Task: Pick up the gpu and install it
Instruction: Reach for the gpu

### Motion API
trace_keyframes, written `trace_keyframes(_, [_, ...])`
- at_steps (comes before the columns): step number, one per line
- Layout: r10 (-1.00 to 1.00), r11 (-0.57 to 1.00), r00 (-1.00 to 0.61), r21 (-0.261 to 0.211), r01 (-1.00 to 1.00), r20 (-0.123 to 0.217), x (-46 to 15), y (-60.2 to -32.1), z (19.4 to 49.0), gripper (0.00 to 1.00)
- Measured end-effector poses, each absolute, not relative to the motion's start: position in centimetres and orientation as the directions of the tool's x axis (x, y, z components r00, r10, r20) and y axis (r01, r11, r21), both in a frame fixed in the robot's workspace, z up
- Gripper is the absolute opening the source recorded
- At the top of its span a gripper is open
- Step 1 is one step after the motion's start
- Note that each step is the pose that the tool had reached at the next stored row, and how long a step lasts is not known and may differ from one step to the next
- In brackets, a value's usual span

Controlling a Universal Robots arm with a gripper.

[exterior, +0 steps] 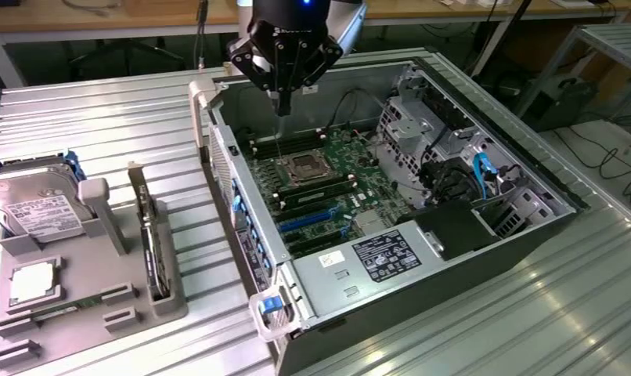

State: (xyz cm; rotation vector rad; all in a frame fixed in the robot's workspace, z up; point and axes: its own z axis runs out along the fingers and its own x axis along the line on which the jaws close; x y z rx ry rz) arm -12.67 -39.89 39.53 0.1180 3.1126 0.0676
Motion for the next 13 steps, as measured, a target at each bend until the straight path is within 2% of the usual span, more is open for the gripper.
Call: trace_keyframes(13, [0.076, 0.996, -0.997, 0.044, 0.075, -0.024, -13.12, -39.89, 39.52, 0.11])
